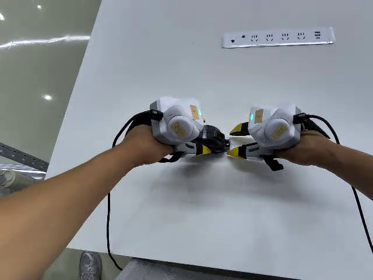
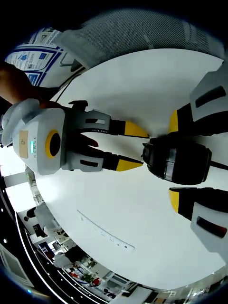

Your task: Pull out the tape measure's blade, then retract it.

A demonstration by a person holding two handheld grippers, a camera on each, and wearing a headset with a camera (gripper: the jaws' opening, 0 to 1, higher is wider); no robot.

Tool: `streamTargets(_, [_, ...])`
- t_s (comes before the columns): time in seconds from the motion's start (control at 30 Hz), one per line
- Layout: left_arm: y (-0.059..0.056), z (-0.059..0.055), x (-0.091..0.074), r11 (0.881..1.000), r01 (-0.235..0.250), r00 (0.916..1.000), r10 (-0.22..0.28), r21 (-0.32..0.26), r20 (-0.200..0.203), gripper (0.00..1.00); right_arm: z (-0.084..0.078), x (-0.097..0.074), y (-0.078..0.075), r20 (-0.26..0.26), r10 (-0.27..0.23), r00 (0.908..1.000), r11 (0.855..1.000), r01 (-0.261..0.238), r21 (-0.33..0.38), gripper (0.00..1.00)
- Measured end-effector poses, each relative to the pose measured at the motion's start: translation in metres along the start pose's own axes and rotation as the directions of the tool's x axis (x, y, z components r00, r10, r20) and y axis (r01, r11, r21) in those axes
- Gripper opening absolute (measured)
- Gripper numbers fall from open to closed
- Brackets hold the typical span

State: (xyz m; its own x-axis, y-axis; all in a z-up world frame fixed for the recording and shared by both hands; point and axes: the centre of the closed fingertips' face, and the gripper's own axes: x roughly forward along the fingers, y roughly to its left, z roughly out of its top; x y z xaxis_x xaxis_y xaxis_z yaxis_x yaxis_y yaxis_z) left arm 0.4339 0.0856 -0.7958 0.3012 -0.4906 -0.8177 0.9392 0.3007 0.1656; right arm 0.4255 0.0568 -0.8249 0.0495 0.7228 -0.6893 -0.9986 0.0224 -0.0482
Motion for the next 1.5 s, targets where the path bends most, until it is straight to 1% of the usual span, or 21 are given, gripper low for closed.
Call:
streamTargets(0.13, [0.0011, -0.0009, -0.0004, 1.000, -0.003, 1.0000, 0.003, 0.016, -0.008, 0.37, -0.0013, 0.0044, -0.0014, -0.006, 0.005, 1.0000, 1.000, -0.005, -0.006, 0.19])
streamTargets(0.23, [0.0015, -0.0011, -0.0003, 1.000, 0.001, 1.0000, -0.001, 0.014, -0.006, 0.33, -0.0017, 0.0054, -0.0026, -0.007, 0.003, 1.0000, 1.000, -0.003, -0.005, 0.18])
streamTargets(0.37, [0.0018, -0.0014, 0.0003, 1.000, 0.004, 1.0000, -0.004, 0.012, -0.008, 0.33, -0.0022, 0.0067, -0.0016, -0.007, 0.010, 0.9999, 1.000, -0.011, -0.011, 0.14])
streamTargets(0.63, [0.0014, -0.0014, 0.0013, 1.000, 0.012, 0.9999, -0.011, 0.017, -0.009, 0.33, -0.0044, 0.0082, 0.0001, -0.013, 0.025, 0.9996, 0.999, -0.025, -0.033, 0.13])
streamTargets(0.77, [0.0013, -0.0014, 0.0016, 1.000, 0.014, 0.9999, -0.014, 0.019, -0.009, 0.33, -0.0057, 0.0100, 0.0008, -0.026, 0.031, 0.9992, 0.998, -0.032, -0.060, 0.13])
streamTargets(0.9, [0.0021, -0.0014, 0.0025, 1.000, 0.018, 0.9998, -0.018, 0.024, -0.012, 0.32, -0.0051, 0.0093, 0.0013, -0.027, 0.041, 0.9988, 0.995, -0.043, -0.090, 0.13])
streamTargets(0.97, [0.0022, -0.0016, 0.0028, 1.000, 0.021, 0.9997, -0.021, 0.020, -0.016, 0.32, -0.0052, 0.0088, 0.0016, -0.030, 0.044, 0.9986, 0.994, -0.047, -0.095, 0.12])
streamTargets(1.07, [0.0014, -0.0020, 0.0029, 0.999, 0.029, 0.9992, -0.028, 0.032, -0.029, 0.32, -0.0050, 0.0082, 0.0020, -0.034, 0.044, 0.9984, 0.991, -0.048, -0.122, 0.11])
streamTargets(1.27, [0.0009, -0.0024, 0.0025, 0.999, 0.040, 0.9987, -0.038, 0.037, -0.034, 0.31, -0.0053, 0.0068, 0.0024, -0.038, 0.043, 0.9984, 0.987, -0.048, -0.155, 0.09])
streamTargets(1.4, [0.0007, -0.0021, 0.0032, 0.998, 0.045, 0.9979, -0.043, 0.037, -0.048, 0.30, -0.0068, 0.0053, 0.0022, -0.036, 0.045, 0.9983, 0.988, -0.050, -0.145, 0.09])
streamTargets(1.5, [0.0013, -0.0018, 0.0038, 0.999, 0.045, 0.9978, -0.044, 0.027, -0.050, 0.30, -0.0090, 0.0048, -0.0015, -0.037, 0.045, 0.9983, 0.989, -0.050, -0.136, 0.09])
